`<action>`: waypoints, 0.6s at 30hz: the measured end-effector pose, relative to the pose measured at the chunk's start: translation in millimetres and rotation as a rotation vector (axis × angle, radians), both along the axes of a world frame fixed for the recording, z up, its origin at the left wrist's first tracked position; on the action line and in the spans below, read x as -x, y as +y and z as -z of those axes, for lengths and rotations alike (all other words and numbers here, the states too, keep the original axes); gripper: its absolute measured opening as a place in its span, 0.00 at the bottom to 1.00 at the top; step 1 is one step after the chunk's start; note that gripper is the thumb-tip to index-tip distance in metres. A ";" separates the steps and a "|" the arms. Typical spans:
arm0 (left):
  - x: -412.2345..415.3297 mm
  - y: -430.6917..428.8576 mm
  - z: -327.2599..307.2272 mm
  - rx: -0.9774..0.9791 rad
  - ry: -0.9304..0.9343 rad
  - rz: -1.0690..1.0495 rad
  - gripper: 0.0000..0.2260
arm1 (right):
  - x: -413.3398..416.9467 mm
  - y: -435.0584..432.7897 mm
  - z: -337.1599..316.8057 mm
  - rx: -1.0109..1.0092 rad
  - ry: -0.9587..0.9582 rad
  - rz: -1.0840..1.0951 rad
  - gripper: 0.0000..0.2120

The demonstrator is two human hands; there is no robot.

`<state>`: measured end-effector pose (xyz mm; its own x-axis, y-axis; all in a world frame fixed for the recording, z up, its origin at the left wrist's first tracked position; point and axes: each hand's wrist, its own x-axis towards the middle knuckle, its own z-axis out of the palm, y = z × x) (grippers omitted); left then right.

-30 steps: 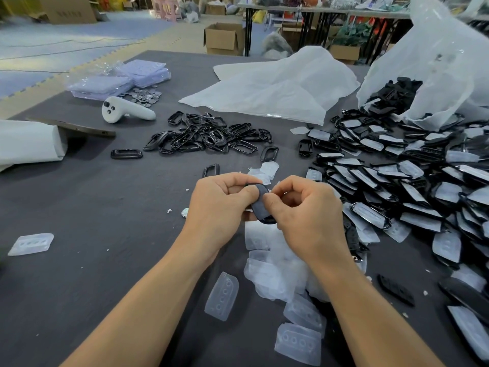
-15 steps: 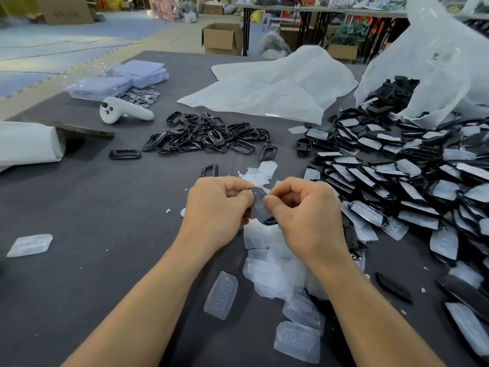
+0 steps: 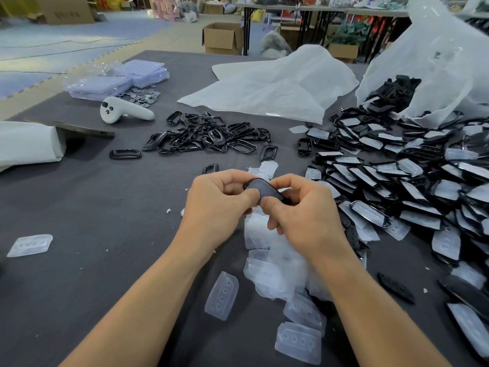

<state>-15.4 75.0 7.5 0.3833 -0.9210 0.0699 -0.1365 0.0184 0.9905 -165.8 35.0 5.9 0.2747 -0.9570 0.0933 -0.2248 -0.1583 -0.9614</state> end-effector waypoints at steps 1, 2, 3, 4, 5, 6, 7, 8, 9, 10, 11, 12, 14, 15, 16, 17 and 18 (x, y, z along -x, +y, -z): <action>-1.5 0.5 -0.6 -0.012 -0.031 0.028 0.13 | 1.0 -0.8 -0.1 -0.010 -0.005 -0.010 0.07; -2.6 1.1 -1.1 -0.025 -0.045 0.053 0.13 | 1.9 -1.2 0.0 -0.020 -0.011 -0.024 0.07; -2.9 1.1 -1.6 -0.041 -0.046 0.071 0.13 | 2.6 -1.5 0.4 -0.028 -0.018 -0.038 0.07; -2.5 1.7 -2.3 -0.061 -0.046 0.077 0.12 | 3.2 -1.6 0.6 -0.033 -0.021 -0.048 0.07; -1.4 2.0 -2.8 -0.078 -0.051 0.072 0.12 | 3.4 -1.4 0.9 -0.037 -0.020 -0.056 0.07; -0.9 2.0 -3.0 -0.085 -0.071 0.060 0.12 | 3.1 -1.3 1.0 -0.041 -0.022 -0.060 0.08; -0.3 1.6 -2.8 -0.080 -0.100 0.044 0.11 | 2.5 -1.3 1.2 -0.051 -0.032 -0.062 0.08; -0.4 1.4 -2.0 -0.069 -0.131 0.028 0.11 | 2.0 -1.4 1.5 -0.066 -0.051 -0.062 0.09; -0.7 0.9 -1.1 -0.056 -0.163 0.011 0.12 | 1.5 -1.7 1.6 -0.080 -0.074 -0.061 0.10; -1.2 0.4 -0.4 -0.044 -0.191 0.000 0.12 | 1.4 -2.0 1.3 -0.090 -0.091 -0.062 0.11; -1.6 0.0 0.3 -0.035 -0.217 -0.005 0.12 | 1.1 -2.0 1.2 -0.095 -0.097 -0.066 0.12; -1.9 0.1 0.8 -0.030 -0.242 -0.003 0.12 | 0.8 -2.1 1.4 -0.094 -0.095 -0.068 0.12; -1.1 0.4 1.6 -0.018 -0.303 0.005 0.11 | 0.1 -2.6 3.5 -0.084 -0.086 -0.053 0.12; -0.2 0.7 2.1 -0.017 -0.345 -0.003 0.09 | -0.6 -2.7 4.4 -0.077 -0.080 -0.043 0.11; 0.8 1.8 2.1 -0.018 -0.391 -0.022 0.08 | -1.4 -2.4 5.1 -0.068 -0.069 -0.041 0.10; 1.7 2.7 1.4 -0.016 -0.426 -0.047 0.07 | -2.3 -2.3 5.5 -0.057 -0.052 -0.049 0.08; 2.6 3.5 0.8 -0.006 -0.439 -0.071 0.08 | -2.7 -1.8 5.6 -0.049 -0.035 -0.060 0.07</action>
<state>-18.1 78.6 6.7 0.3809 -0.8942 0.2350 -0.5448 -0.0117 0.8385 -163.2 33.2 0.3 0.3289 -0.9426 0.0576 -0.1822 -0.1232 -0.9755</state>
